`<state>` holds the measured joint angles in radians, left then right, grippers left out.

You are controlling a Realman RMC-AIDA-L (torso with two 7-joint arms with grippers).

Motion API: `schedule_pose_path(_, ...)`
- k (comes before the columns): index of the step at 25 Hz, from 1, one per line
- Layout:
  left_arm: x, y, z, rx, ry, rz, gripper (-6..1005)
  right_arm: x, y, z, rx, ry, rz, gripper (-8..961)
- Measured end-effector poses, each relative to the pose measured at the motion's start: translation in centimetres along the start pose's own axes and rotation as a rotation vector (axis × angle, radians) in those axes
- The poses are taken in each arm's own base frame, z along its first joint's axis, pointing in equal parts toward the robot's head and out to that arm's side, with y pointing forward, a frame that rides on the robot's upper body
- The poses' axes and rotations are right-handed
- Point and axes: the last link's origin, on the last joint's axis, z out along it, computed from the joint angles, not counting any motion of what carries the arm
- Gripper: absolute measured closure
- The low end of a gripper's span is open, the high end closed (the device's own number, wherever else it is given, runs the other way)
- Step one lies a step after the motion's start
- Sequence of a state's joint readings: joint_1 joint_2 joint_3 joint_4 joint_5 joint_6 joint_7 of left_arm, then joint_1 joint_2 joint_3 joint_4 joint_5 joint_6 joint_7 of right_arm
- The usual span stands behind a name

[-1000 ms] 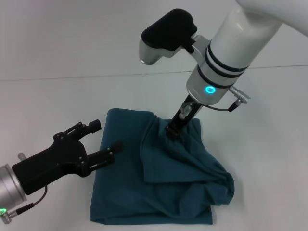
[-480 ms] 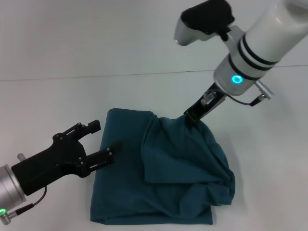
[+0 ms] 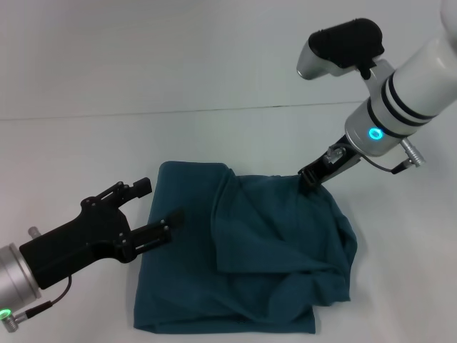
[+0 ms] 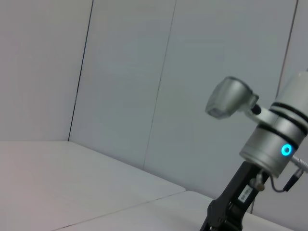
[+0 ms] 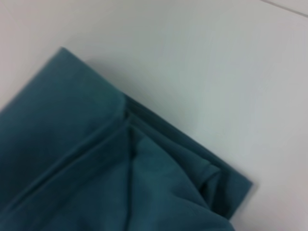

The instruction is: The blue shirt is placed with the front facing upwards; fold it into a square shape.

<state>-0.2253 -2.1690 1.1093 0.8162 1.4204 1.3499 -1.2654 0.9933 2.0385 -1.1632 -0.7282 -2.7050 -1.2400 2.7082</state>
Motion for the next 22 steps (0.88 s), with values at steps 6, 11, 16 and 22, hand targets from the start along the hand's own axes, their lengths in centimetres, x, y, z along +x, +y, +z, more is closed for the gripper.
schedule_pose_path(6,0.0,0.0,0.1,-0.004,0.0,0.001,141,0.3,-1.0,0.5,0.082,-0.006,0.037,817)
schedule_pose_path(11,0.1,0.1,0.0,-0.009,0.006,0.001,141,-0.1,-1.7,-1.2,0.103,-0.059,0.05,556)
schedule_pose_path(16,0.2,0.0,-0.3,-0.003,0.01,0.004,140,-0.4,0.1,-2.9,0.06,-0.074,-0.054,371)
schedule_pose_path(22,1.2,-0.7,-1.5,0.026,0.057,0.013,141,0.0,3.8,-3.7,-0.092,-0.02,-0.256,330)
